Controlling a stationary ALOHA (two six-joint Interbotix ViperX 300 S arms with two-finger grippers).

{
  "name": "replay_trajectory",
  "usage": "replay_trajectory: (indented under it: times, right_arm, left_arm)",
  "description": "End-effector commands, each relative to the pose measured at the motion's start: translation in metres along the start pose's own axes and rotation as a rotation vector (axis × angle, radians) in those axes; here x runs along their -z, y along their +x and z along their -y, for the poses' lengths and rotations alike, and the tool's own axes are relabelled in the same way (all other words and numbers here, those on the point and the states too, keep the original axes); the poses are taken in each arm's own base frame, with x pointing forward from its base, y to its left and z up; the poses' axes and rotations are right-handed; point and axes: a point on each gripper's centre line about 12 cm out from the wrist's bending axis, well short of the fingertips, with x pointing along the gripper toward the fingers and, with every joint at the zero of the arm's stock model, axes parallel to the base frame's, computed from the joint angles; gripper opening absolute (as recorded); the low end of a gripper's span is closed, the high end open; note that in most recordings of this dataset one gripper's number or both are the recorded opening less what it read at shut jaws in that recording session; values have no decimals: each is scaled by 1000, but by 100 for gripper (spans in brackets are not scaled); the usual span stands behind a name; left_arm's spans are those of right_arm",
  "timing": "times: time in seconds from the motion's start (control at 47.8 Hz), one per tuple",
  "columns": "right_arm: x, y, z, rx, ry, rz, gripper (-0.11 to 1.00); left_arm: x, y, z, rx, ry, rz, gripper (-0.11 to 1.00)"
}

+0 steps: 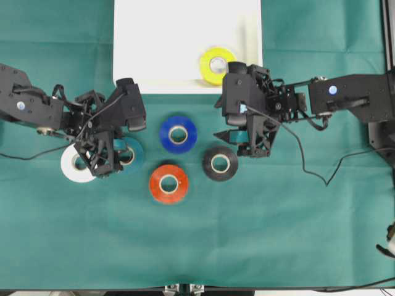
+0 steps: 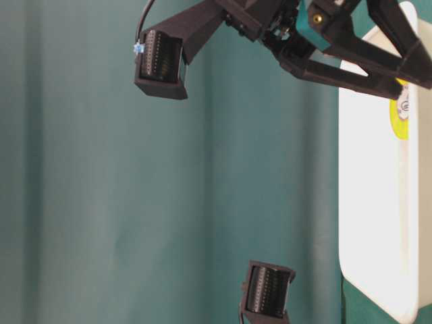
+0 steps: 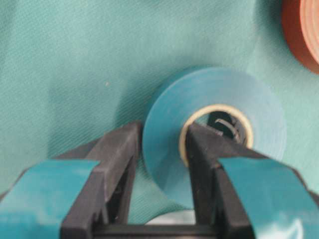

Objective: Put the tape alternately from left to right into the white case.
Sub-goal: 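Lift the teal tape and place it in the tray's upper left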

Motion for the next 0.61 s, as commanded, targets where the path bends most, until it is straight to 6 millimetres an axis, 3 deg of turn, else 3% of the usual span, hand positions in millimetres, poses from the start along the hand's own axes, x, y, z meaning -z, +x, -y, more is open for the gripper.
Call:
replay_trajectory:
  times: [0.0, 0.272, 0.586]
  right_arm:
    - [-7, -4, -3, -8, -2, 25, 75]
    - [-7, -4, -3, -8, -2, 25, 75]
    - [-7, -4, -3, -9, -2, 26, 75]
  left_arm:
    - [-13, -13, 7, 27, 3, 57, -4]
    - [-45, -53, 28, 102, 20, 198, -4]
    - [-49, -73, 30, 122, 23, 243, -4]
